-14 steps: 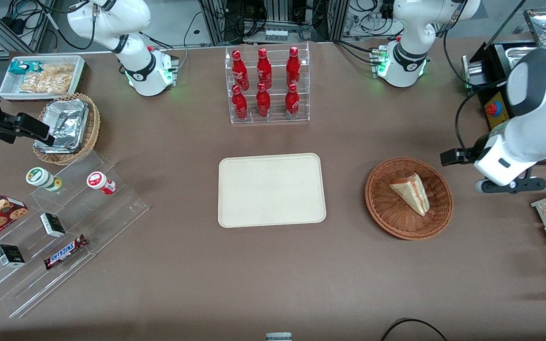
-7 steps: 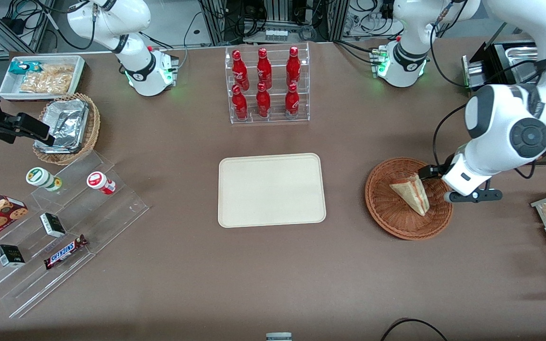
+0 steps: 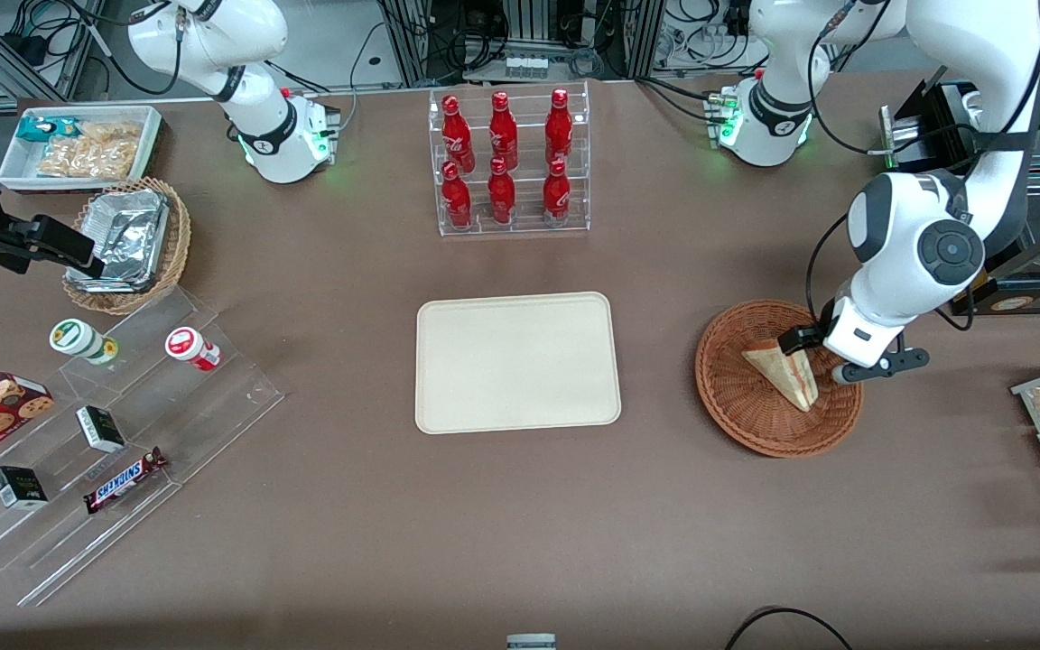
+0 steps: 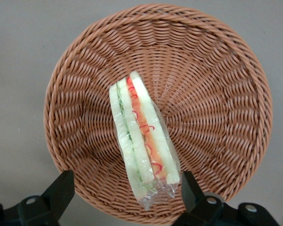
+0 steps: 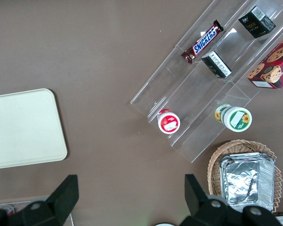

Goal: Place sandwich from basket to tray
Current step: 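Lower the left gripper and close it on the wrapped sandwich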

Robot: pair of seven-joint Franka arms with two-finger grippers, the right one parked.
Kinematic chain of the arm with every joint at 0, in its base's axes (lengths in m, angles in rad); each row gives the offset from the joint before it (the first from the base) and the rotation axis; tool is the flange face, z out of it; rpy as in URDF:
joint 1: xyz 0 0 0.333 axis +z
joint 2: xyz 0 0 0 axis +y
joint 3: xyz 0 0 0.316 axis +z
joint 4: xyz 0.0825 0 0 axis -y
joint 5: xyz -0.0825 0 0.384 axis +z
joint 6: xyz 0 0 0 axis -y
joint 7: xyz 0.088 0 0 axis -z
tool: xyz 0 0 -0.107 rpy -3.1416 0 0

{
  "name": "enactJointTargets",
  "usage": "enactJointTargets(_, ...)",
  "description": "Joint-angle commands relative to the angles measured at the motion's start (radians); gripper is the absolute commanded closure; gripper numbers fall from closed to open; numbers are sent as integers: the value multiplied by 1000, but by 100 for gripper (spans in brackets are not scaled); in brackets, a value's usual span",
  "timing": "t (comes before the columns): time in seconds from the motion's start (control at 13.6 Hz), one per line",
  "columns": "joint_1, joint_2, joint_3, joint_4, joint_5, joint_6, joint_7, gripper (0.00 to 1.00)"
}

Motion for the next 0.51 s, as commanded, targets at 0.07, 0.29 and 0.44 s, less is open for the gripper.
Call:
enactJointTargets(0.07, -22, -28, -3, -40, -1, 61, -322, 0)
enactJointTargets(0.29, -24, -3, -6, -57, -1, 145, -538, 0)
enactJointTargets(0.44, -24, 4, -6, -63, -3, 144, -600, 0)
